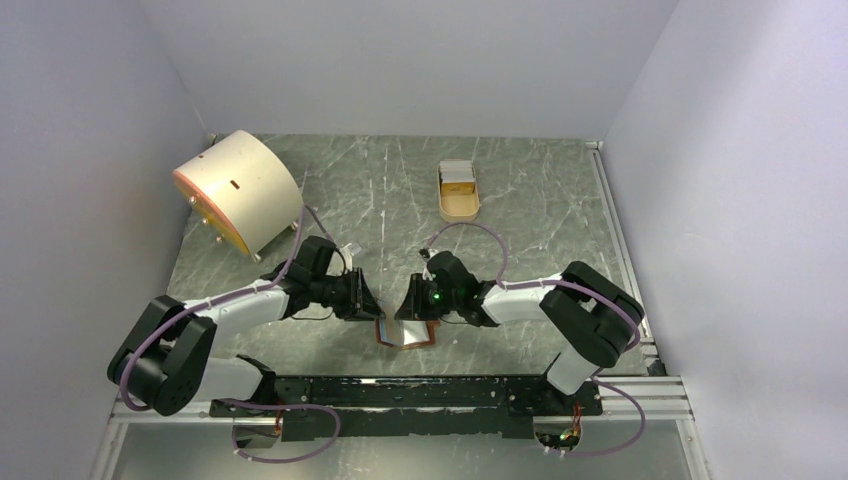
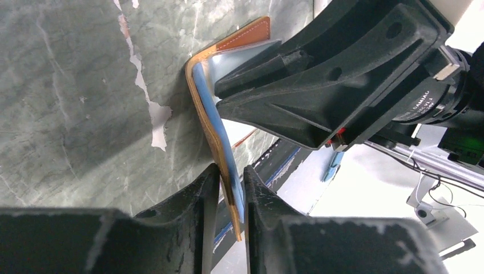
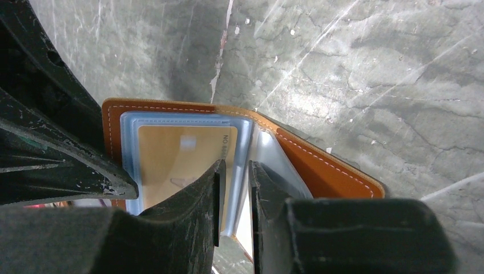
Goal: Put the credit cards into the card holder
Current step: Turn over the card slot in the card holder.
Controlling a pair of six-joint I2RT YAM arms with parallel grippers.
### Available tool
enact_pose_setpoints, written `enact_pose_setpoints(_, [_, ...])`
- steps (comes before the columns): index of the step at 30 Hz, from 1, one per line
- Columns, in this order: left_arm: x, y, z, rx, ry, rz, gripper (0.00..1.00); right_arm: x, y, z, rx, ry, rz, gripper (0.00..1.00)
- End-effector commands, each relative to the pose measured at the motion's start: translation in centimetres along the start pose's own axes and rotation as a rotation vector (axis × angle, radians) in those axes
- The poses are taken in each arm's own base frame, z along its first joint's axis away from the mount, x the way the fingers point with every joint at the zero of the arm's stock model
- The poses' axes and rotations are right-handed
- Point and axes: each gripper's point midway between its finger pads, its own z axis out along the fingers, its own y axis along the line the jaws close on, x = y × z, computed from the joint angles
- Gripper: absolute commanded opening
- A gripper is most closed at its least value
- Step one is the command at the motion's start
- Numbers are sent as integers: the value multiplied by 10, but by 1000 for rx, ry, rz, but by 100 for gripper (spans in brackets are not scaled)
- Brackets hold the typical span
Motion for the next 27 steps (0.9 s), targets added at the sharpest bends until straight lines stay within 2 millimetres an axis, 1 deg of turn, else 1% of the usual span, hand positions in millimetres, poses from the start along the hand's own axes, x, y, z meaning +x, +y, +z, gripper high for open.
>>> enact_pose_setpoints(1, [-7, -2, 1, -8, -20, 28, 28, 8, -5, 3, 12, 6, 3, 26])
enact_pose_setpoints(3, [-8, -5, 1, 5, -24, 37, 28, 9, -5, 3, 11, 8, 2, 25])
enact_pose_setpoints(4, [-9, -7, 1, 15, -26, 40, 25, 9, -5, 3, 11, 8, 4, 25])
enact_pose_setpoints(6, [-8, -13, 0, 47, -31, 47, 16, 11, -5, 3, 7, 8, 9, 26])
enact_pose_setpoints(10, [-8, -29, -4, 135, -41, 71, 9, 14, -2, 4, -15, 11, 20, 25])
enact_pose_setpoints(17, [-7, -41, -7, 208, -45, 96, 10, 16, 2, 5, -43, 10, 40, 26])
enact_pose_setpoints(20, [-7, -39, -6, 205, -52, 93, 13, 18, 2, 6, -48, 16, 46, 25])
enact_pose_setpoints(24, [-6, -36, -4, 197, -48, 90, 12, 19, 3, 6, -55, 16, 50, 26])
enact_pose_setpoints(27, [-5, -39, -4, 223, -47, 93, 13, 19, 3, 6, -55, 16, 50, 26])
